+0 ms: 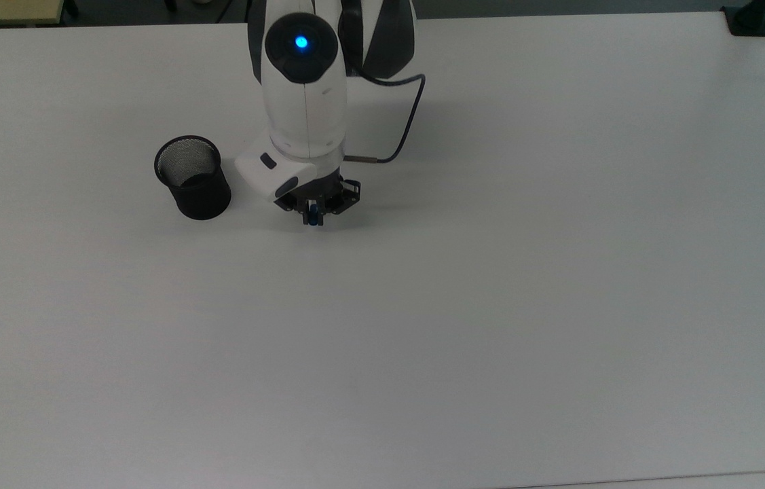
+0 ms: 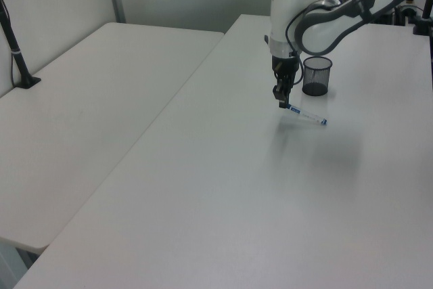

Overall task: Remove the marker
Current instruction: 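Carry the marker beside the cup and lower it to the table, then open the gripper to release the marker lying on the table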

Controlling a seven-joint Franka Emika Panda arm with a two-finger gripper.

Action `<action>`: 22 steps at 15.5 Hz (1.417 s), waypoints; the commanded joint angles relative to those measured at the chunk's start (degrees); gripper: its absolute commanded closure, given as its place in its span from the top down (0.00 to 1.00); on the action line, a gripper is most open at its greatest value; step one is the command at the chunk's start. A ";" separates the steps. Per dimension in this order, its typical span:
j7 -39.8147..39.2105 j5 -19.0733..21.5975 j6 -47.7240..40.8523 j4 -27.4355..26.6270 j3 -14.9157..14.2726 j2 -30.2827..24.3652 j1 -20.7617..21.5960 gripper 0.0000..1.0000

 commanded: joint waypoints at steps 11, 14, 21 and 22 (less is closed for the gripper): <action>4.90 -3.07 -2.23 -0.07 0.63 -4.36 -0.35 0.91; 4.73 -2.98 -7.51 0.19 0.63 -9.80 -0.35 1.00; 4.55 1.68 -19.63 0.20 0.54 -21.67 -1.31 1.00; 4.64 1.85 -21.57 0.20 0.19 -23.08 -1.32 1.00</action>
